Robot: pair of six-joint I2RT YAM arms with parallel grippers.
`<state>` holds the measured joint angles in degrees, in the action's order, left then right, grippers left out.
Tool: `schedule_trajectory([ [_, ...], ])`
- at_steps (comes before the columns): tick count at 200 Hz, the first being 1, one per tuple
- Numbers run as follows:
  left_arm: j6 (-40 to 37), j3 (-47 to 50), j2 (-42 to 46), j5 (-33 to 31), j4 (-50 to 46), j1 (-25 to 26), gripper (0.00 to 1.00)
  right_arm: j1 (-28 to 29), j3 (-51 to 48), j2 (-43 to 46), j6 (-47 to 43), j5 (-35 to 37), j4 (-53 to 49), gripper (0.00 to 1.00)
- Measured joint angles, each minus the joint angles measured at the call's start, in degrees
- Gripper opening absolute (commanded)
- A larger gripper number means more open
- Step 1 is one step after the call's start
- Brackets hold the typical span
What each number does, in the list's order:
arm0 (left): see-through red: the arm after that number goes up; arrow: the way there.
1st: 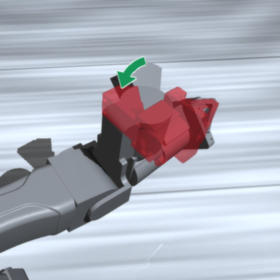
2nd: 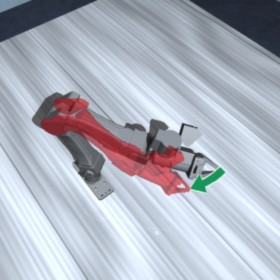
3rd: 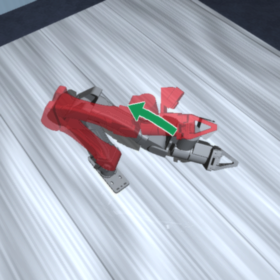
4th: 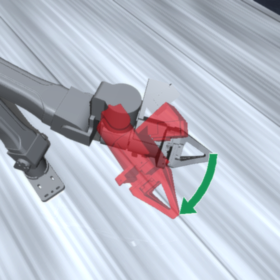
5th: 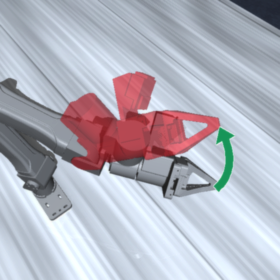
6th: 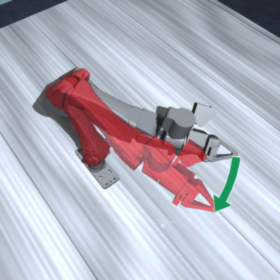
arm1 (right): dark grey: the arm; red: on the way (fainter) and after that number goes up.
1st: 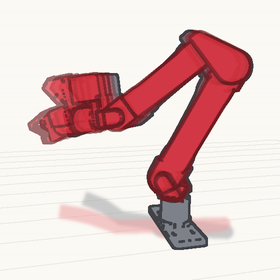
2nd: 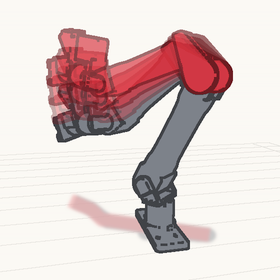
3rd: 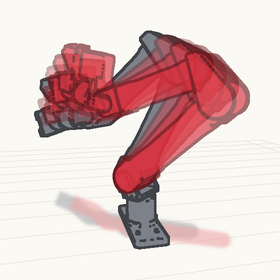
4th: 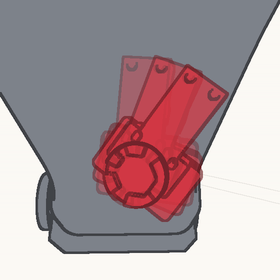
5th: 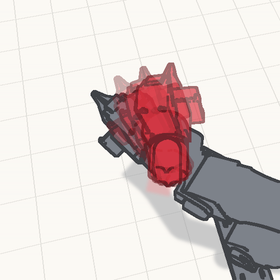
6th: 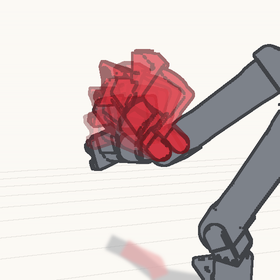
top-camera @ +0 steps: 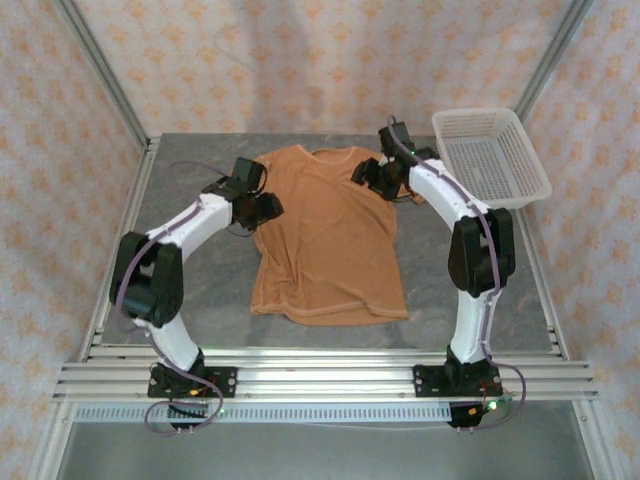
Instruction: Fold the inside-out t-shirt
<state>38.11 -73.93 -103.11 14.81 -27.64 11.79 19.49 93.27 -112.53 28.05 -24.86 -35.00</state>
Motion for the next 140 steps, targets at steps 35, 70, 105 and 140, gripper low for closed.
schedule_trajectory([
  [35,-0.46,-5.62,-9.53,-0.31,-1.22,-8.46,0.59,6.08,-9.03,0.15,0.83,-0.02,2.12,0.59],
  [70,-0.52,-16.68,-17.59,-0.94,-2.54,-12.83,0.69,11.26,-15.47,1.09,2.10,0.00,5.84,0.59],
  [105,-0.44,-32.92,-29.16,-0.48,-4.50,-12.85,0.28,12.22,-24.22,4.33,4.15,0.04,10.19,0.57],
  [140,-1.81,-44.57,-36.28,-0.33,-9.33,-12.92,0.00,12.20,-29.27,7.26,5.88,2.36,13.86,0.53],
])
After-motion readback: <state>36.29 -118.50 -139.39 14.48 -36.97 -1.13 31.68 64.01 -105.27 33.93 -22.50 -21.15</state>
